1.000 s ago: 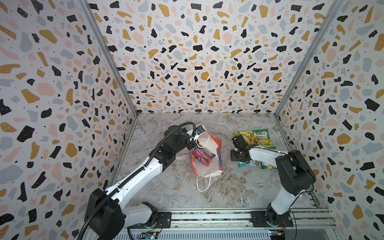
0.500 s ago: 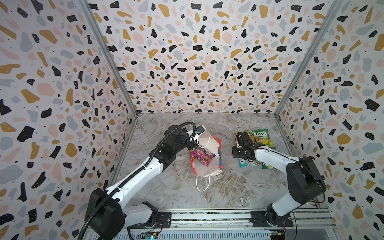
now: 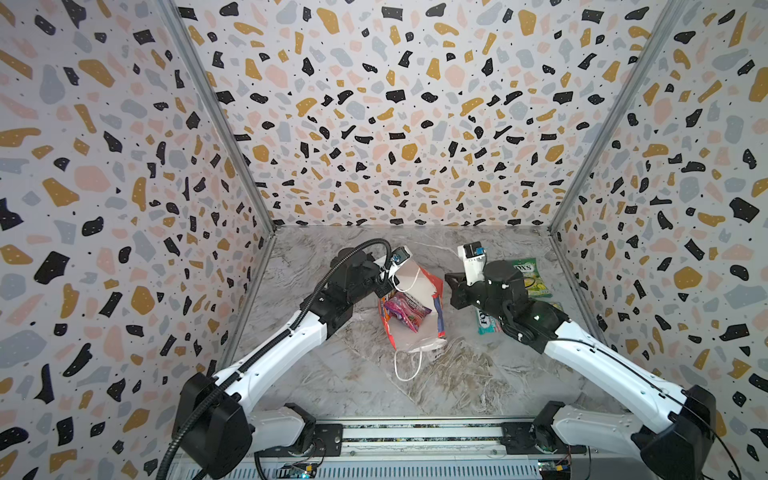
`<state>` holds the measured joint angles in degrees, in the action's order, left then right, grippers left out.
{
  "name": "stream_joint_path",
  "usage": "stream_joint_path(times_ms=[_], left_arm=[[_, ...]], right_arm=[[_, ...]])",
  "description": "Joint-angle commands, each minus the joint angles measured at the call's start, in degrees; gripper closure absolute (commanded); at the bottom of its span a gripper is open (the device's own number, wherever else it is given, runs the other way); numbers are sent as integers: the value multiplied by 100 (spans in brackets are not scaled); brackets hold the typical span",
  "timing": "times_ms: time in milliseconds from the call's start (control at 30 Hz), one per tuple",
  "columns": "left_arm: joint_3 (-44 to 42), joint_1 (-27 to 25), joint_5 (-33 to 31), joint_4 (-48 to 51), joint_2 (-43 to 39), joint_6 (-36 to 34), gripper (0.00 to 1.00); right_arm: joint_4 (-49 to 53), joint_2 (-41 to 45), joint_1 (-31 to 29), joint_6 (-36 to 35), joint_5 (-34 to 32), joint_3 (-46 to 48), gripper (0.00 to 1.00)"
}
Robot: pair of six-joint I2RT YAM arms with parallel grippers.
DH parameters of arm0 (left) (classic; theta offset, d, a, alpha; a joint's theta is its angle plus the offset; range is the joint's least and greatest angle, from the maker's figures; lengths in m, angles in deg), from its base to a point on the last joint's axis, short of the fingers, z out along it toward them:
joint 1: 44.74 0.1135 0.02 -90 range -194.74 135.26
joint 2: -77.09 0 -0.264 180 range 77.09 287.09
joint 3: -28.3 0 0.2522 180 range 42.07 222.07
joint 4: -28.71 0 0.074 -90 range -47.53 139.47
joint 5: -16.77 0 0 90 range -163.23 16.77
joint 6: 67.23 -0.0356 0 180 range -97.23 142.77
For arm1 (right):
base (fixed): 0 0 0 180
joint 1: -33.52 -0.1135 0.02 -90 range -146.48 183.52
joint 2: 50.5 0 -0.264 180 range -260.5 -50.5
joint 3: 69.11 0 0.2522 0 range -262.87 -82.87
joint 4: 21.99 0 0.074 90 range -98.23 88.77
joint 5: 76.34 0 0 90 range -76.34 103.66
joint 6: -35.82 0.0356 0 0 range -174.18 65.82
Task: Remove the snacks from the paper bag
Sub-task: 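Move the right gripper back over the bag held by the left gripper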
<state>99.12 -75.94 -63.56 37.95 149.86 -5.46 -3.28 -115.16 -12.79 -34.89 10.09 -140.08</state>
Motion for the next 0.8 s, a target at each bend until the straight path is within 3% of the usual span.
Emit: stream_joint_path(times_ms=[0,167,467,633,767], left_arm=[[279,-17,-86,-753,32,240,100],[306,-65,-211,-841,119,651,100],[-74,-459,-232,-744,19,845,100],[-36,-562,-553,-632,-35,988,100],[-139,-563,-779,-805,-70,1025,100]], right_arm=[[-571,10,-517,-160,34,307,100],[-916,-591,-1073,-105,-164,412,100],[-783,-1642,-1208,-120,-535,325,100],[-1041,-1784,-1362,-375,-970,524,100],[-1241,-1428,-1356,-498,-1066,657,100]])
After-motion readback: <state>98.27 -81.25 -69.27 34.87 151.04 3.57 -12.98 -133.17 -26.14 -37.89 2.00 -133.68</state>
